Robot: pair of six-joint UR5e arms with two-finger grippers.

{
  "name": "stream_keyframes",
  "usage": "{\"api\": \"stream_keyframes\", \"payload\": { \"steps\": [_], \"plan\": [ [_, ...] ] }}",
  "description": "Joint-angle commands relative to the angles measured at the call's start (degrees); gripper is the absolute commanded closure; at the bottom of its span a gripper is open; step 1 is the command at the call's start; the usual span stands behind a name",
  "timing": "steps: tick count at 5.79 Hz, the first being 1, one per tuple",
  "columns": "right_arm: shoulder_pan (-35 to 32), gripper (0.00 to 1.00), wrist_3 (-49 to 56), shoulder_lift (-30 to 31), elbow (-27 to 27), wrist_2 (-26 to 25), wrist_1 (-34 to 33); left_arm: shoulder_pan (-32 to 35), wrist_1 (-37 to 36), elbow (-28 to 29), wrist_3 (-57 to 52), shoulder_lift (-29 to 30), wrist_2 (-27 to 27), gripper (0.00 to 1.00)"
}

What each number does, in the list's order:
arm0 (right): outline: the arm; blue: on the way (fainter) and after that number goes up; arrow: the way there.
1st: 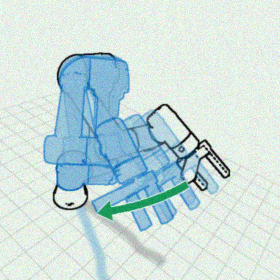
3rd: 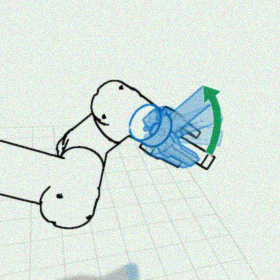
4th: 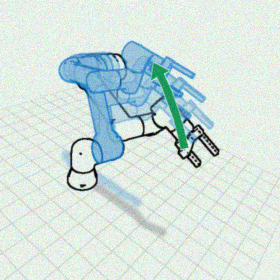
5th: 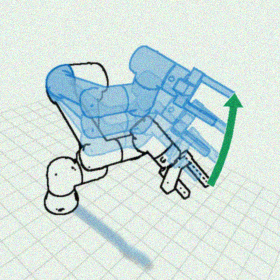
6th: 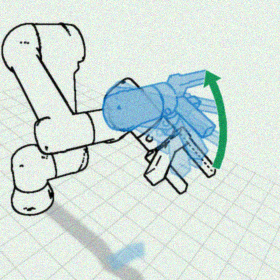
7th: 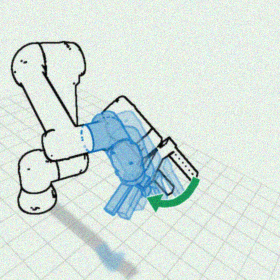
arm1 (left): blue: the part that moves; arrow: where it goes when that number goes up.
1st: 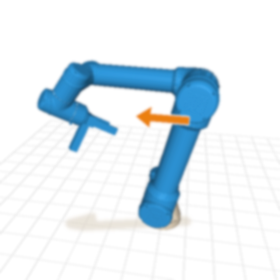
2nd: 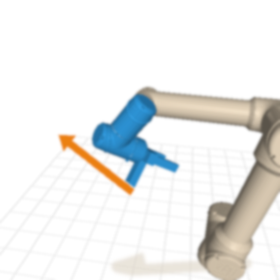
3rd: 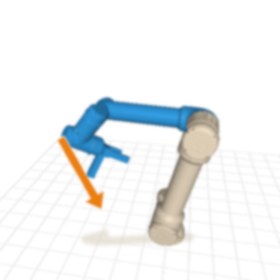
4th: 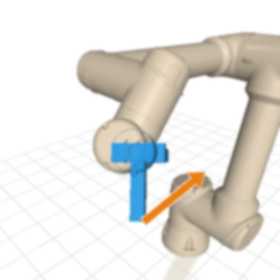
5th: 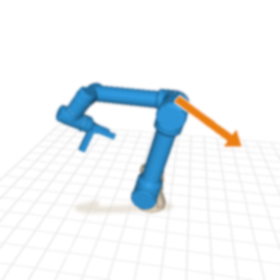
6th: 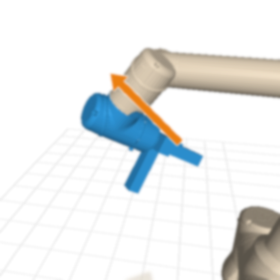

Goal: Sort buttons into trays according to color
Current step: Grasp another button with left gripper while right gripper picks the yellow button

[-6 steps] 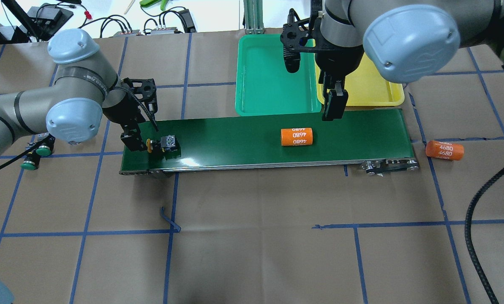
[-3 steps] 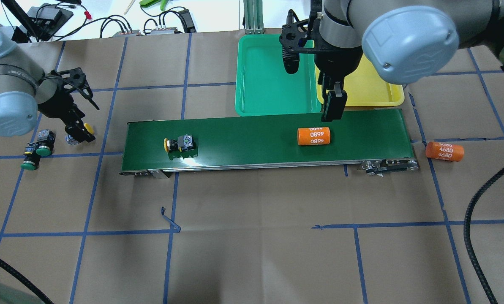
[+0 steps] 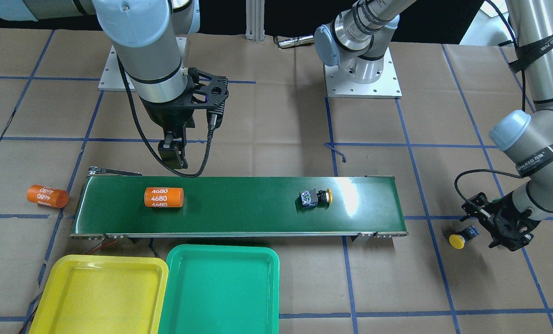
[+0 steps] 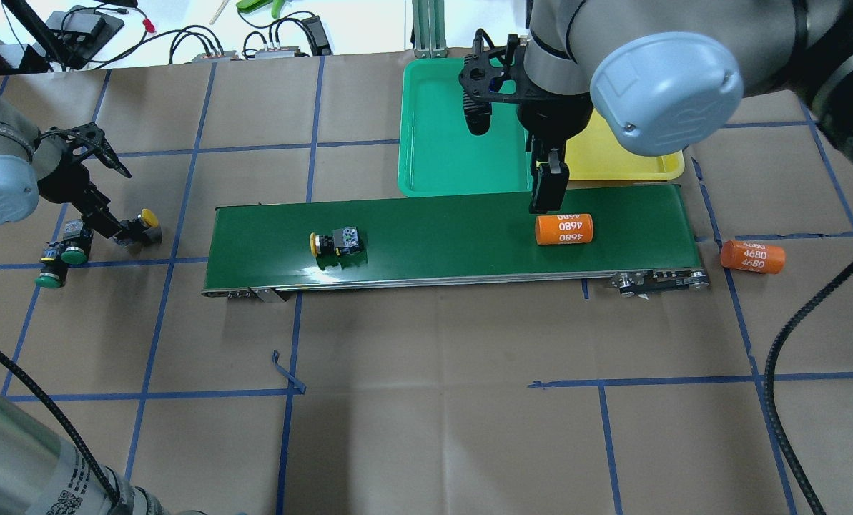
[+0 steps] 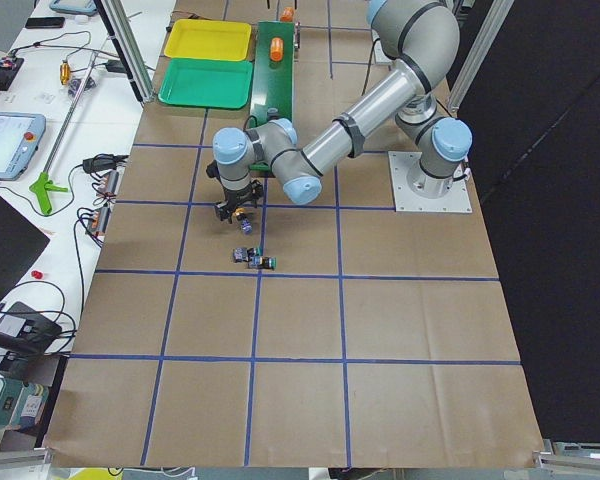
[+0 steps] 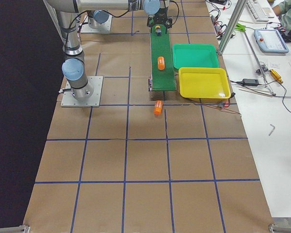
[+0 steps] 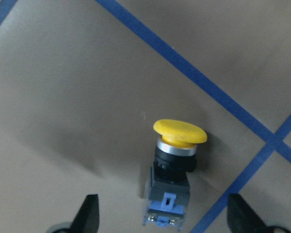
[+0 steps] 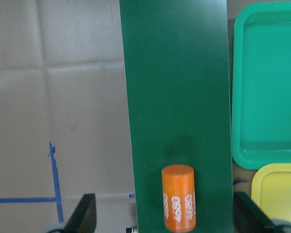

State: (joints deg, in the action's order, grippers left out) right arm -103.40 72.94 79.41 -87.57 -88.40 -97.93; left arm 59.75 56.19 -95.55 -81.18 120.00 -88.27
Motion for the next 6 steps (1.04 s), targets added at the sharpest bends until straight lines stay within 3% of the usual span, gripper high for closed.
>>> {"api": "stream_keyframes", "payload": {
  "steps": [1,2,3,4,6],
  "plan": [
    [-7.1,0.00,-8.7,-6.8,0.0,0.2,-10.0,0.1,-0.2,-0.7,0.0,2.0,0.1,0.39],
    [-8.6,0.00,-10.8,-9.1,0.0,0.3,-12.8,0.7,-0.1,-0.7,-0.3,1.6,0.0,0.85],
    [-10.1,0.00,-12.0,-11.2,0.0,0.4,-15.0,1.2,0.3,-0.6,-0.4,0.1,-0.2,1.00],
    [-10.6,0.00,-11.9,-14.7,-0.1,0.3,-20.6,4.4,1.2,-0.4,-3.2,-3.3,-0.2,1.00],
    [-10.3,0.00,-5.2,-16.5,-2.6,-0.4,-22.0,14.2,9.8,-0.5,-4.8,-11.6,-1.8,1.00]
  ]
}}
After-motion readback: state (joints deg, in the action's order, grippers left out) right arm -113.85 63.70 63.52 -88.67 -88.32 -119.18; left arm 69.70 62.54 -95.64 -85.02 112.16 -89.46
